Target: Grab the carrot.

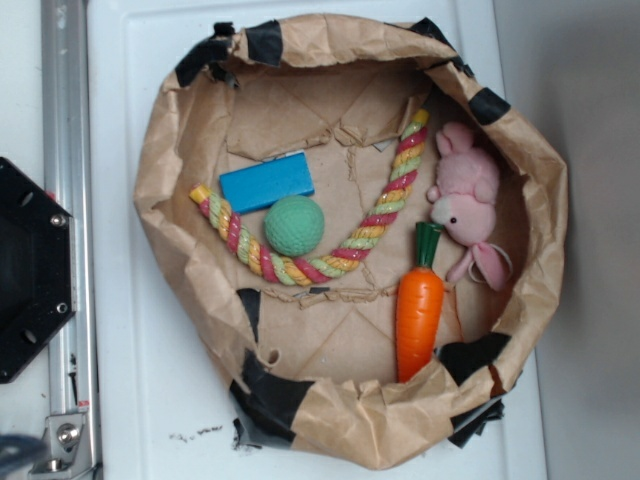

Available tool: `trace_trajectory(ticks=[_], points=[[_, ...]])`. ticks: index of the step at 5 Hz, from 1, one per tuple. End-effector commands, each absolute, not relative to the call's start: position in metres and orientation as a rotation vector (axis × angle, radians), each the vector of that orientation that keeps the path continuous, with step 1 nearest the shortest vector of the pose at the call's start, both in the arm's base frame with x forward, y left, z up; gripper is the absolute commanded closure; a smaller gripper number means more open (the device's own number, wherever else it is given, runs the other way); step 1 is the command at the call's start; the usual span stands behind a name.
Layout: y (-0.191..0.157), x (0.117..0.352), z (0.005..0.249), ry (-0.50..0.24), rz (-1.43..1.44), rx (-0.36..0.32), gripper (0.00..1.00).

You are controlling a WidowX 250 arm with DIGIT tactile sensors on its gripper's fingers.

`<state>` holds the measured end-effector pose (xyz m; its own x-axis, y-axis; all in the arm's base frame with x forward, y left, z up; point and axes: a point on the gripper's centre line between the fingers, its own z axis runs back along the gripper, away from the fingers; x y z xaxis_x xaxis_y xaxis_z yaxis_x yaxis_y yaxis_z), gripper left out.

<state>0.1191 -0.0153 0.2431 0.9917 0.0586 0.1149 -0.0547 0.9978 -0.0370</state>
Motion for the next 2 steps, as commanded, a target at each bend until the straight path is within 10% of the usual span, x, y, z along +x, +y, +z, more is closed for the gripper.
trace_trajectory(ticks=[1, 2], points=[[-0.015, 0.119, 0.243, -0.116, 0.057, -0.034, 0.0], [-0.017, 0.159, 0.223, -0.131, 0.237, -0.057, 0.0]])
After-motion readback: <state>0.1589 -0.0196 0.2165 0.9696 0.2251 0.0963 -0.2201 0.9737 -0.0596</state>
